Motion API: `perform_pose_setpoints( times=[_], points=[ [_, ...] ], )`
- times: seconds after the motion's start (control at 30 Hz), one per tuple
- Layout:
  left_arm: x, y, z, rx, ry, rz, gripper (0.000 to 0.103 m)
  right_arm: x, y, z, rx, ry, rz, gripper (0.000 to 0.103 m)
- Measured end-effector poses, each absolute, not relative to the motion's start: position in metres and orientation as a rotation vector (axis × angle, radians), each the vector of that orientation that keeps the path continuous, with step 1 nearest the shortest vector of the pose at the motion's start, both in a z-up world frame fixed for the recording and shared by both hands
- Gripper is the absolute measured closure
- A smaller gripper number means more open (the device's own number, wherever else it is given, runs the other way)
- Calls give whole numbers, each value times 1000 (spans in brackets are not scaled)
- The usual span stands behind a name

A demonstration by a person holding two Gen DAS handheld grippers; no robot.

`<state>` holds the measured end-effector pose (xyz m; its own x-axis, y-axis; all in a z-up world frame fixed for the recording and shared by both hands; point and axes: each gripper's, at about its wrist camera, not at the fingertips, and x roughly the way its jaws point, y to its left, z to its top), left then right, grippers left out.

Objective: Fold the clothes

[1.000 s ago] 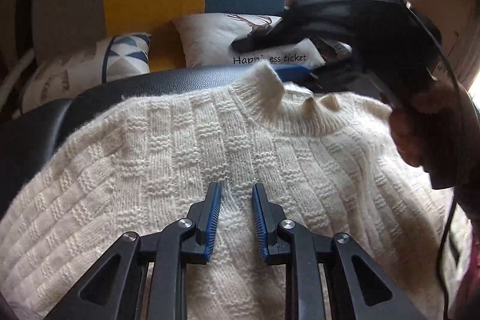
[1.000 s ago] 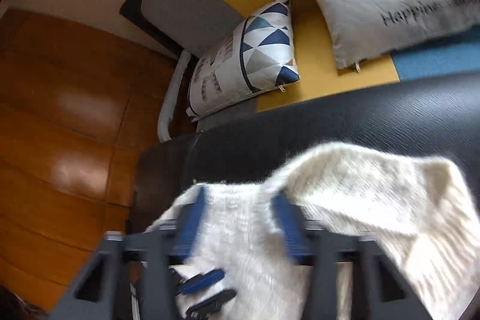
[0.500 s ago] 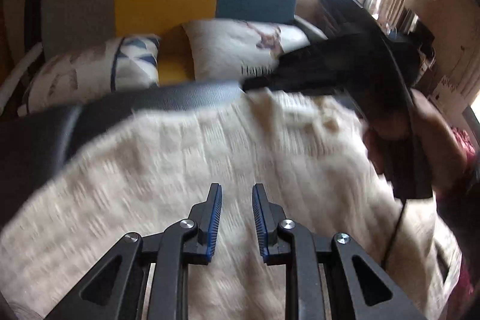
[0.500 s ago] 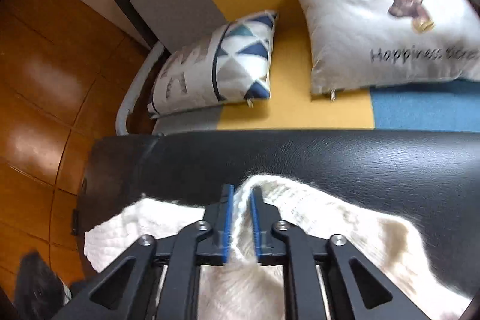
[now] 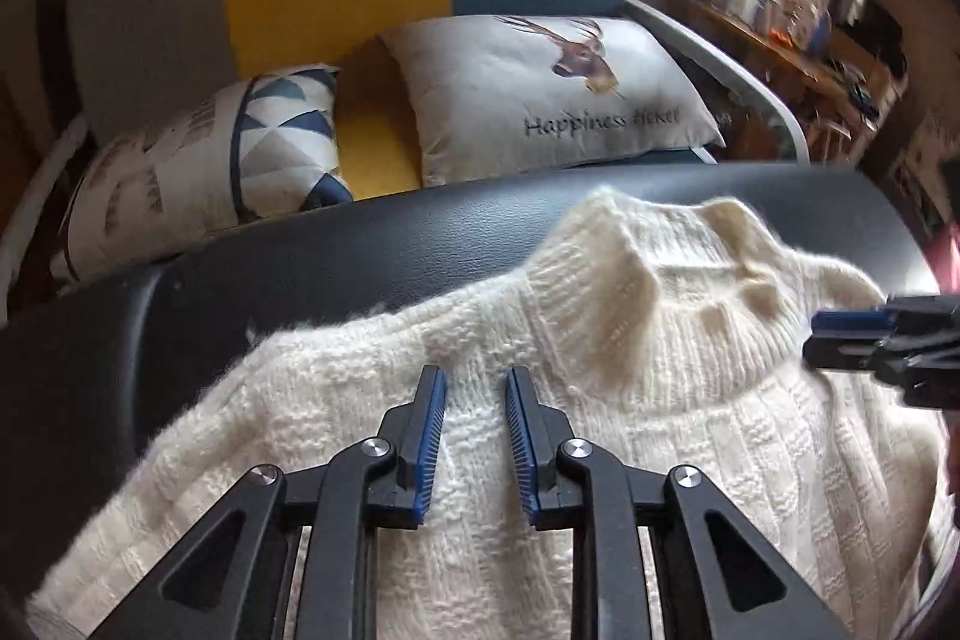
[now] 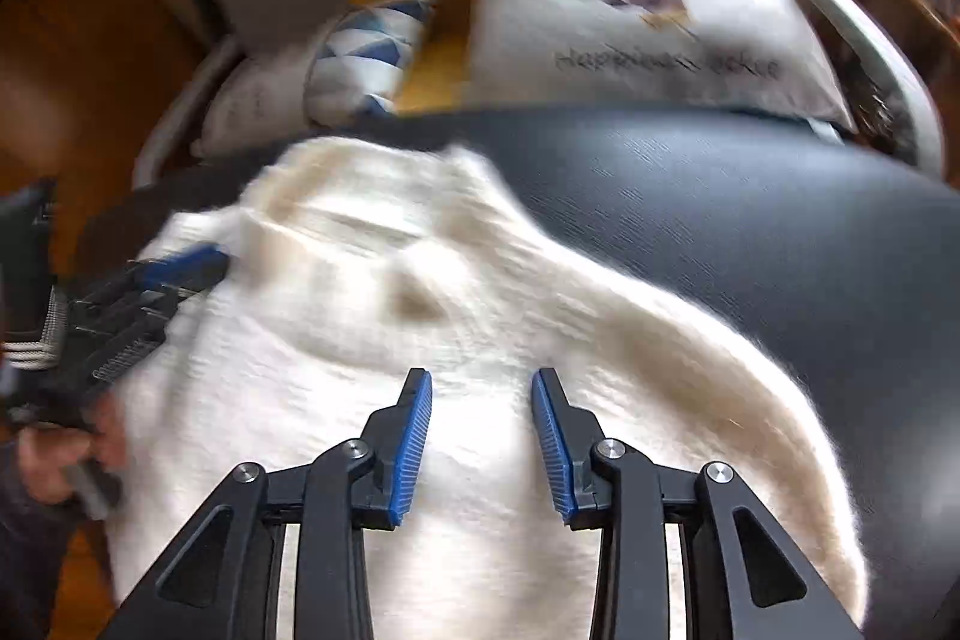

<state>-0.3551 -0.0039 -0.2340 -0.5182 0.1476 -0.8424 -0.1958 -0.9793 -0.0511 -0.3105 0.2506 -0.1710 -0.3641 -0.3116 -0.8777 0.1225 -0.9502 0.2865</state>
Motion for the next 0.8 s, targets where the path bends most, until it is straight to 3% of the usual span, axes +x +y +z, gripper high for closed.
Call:
perform_pose_setpoints(
  times=[0.03,0.1,0.2,0.27,0.33,0.4,0.6,0.8],
  points=[
    [-354,-6,-235,-1420,64,2587,81,-311,256,-171,1592,-272,-2389,83],
    [-351,-9,-237,-1410,66,2614,81,-313,263,-175,1597,-306,-2407,94],
    [-352,-10,-235,-1434,58,2614,82,-313,274,-178,1572,-445,-2383,94],
    [-346,-18,-223,-1451,-26,2568,82,-307,272,-173,1546,-463,-2383,85],
    [-332,-42,-204,-1407,-170,2560,82,-294,267,-163,1482,-462,-2379,47],
    [-311,-82,-183,-1369,-302,2591,82,-277,254,-151,1406,-455,-2350,33],
    [-248,-195,-165,-1412,-332,2795,82,-250,180,-131,1293,-336,-2232,33],
    [-195,-273,-191,-1588,-292,2960,82,-275,85,-130,1275,-161,-2206,31]
  ],
)
